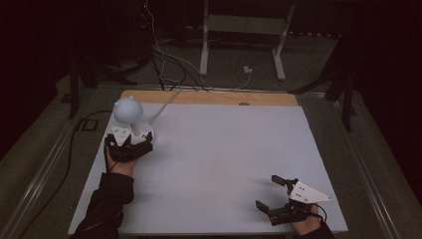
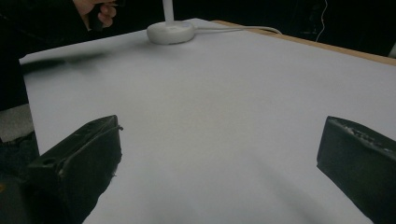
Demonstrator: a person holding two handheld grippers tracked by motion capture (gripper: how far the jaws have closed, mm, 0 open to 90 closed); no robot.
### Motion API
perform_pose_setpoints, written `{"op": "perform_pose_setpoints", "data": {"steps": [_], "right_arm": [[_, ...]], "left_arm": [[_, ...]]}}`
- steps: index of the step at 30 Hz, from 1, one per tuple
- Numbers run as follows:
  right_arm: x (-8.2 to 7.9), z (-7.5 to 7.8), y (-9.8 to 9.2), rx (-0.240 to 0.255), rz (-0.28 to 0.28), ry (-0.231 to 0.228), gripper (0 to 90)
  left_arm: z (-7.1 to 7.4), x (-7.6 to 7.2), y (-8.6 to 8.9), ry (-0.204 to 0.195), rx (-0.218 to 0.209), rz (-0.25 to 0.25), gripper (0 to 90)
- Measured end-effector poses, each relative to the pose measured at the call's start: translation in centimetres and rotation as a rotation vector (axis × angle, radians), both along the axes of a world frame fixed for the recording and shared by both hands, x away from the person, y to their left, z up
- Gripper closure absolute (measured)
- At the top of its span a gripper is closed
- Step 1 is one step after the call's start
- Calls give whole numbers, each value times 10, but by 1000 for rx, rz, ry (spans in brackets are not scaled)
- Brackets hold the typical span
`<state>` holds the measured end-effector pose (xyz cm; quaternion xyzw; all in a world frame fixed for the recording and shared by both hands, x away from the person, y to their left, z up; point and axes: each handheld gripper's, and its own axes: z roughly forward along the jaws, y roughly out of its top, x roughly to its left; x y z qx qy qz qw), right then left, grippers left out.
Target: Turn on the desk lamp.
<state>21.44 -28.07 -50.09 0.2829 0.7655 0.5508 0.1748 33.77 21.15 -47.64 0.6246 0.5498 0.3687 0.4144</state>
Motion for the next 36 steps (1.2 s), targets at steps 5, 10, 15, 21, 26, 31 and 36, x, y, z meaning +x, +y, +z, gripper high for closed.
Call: {"op": "perform_pose_setpoints", "data": {"steps": [5,10,15,21,26,31,36], "right_arm": [[0,0,0,0,0,-1,0],[0,0,0,2,3,3,0],[0,0,1,2,4,5,0],[0,0,1,1,4,5,0],[1,-1,0,3,4,8,0],[1,-1,0,1,4,10,0],[1,-1,0,0,3,10,0]], "left_arm": [[-2,1,1,3,5,29,175],[-5,1,2,-2,17,52,275],[-9,2,5,1,19,74,403],[-15,5,8,35,38,98,531],[-17,5,9,49,36,98,589],[-20,6,9,50,41,84,683],[-23,7,11,71,40,76,742]]}}
